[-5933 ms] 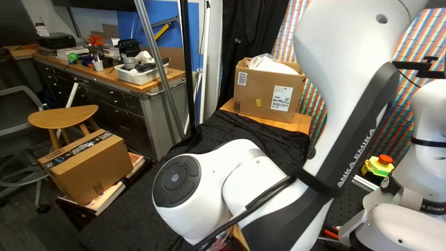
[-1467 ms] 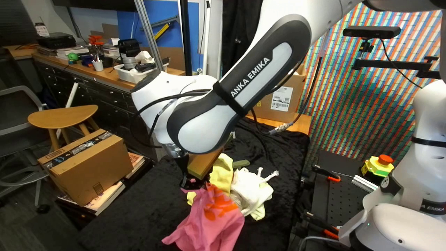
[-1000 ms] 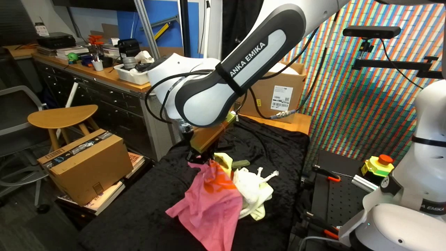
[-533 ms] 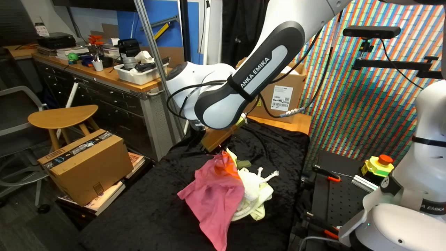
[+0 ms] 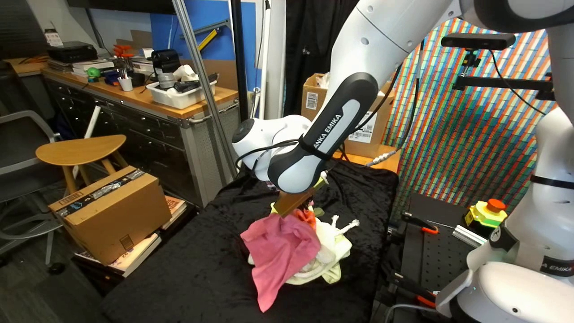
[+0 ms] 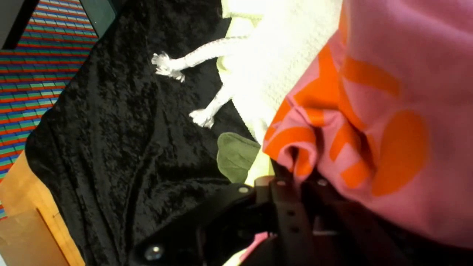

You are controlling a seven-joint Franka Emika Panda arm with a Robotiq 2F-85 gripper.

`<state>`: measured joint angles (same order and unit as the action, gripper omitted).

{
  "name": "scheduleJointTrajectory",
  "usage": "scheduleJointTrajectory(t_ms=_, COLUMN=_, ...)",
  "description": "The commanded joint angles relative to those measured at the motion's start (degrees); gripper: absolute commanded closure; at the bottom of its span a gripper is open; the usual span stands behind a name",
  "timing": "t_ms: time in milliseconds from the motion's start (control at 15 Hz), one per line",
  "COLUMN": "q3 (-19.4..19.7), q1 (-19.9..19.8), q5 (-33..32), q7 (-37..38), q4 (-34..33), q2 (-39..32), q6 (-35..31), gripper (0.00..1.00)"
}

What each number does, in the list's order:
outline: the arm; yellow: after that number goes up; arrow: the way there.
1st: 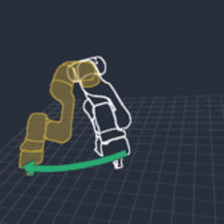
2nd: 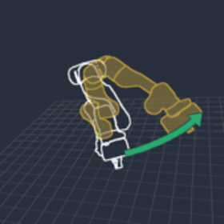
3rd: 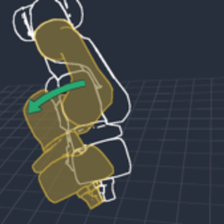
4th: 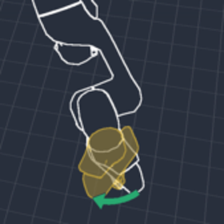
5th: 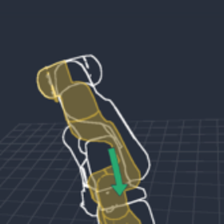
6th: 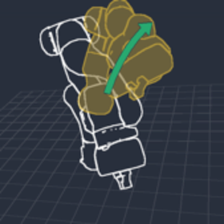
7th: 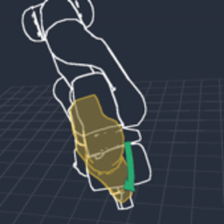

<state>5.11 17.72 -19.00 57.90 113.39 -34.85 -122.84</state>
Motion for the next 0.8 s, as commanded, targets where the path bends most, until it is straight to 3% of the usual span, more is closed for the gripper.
scheduleJointTrajectory(t_ms=0, q3=-0.2, q1=-0.1, q5=-0.7, q7=1.7, q4=0.7, q2=-0.9, q6=-1.4, gripper=0.96)
scheduleJointTrajectory(t_ms=200, q3=-0.2, q1=0.0, q5=-0.8, q7=1.7, q4=1.2, q2=-0.3, q6=-1.6, gripper=0.95)
scheduleJointTrajectory(t_ms=267, q3=-0.3, q1=0.0, q5=-0.8, q7=1.5, q4=1.4, q2=-0.1, q6=-1.6, gripper=0.86)
scheduleJointTrajectory(t_ms=333, q3=-0.4, q1=-0.1, q5=-0.7, q7=1.3, q4=1.6, q2=0.4, q6=-1.4, gripper=0.67)
scheduleJointTrajectory(t_ms=733, q3=-1.5, q1=-0.5, q5=-0.5, q7=-1.1, q4=6.2, q2=5.4, q6=-0.5, gripper=0.25)
